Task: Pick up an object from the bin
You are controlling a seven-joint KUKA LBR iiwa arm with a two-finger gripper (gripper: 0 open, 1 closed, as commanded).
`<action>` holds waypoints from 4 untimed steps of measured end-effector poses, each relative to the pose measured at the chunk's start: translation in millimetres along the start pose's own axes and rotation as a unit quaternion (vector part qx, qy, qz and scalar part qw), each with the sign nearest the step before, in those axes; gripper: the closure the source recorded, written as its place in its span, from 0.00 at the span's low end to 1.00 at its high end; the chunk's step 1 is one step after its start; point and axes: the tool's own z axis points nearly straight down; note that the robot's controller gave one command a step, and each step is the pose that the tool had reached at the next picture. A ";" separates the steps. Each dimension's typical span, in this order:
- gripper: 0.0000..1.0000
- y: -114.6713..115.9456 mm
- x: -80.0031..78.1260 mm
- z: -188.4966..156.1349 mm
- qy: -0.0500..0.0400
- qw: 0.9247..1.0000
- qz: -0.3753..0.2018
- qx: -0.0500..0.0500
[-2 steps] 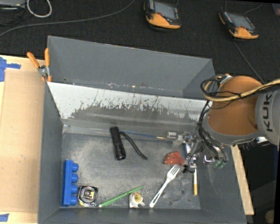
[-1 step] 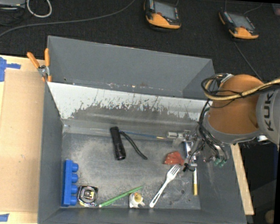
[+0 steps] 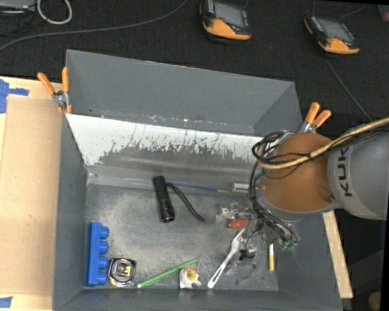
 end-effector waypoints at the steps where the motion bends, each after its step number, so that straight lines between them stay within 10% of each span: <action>1: 0.00 19.1 9.3 -4.5 0.002 0.997 -0.082 -0.001; 2: 0.00 43.5 12.9 -2.2 0.006 0.992 -0.123 -0.004; 3: 0.00 69.4 16.6 25.7 0.003 0.963 -0.269 -0.002; 4: 1.00 59.7 23.7 25.8 0.004 0.942 -0.334 -0.004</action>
Offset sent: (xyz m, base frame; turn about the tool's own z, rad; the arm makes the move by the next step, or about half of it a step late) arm -0.0221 0.0373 0.0040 -0.2454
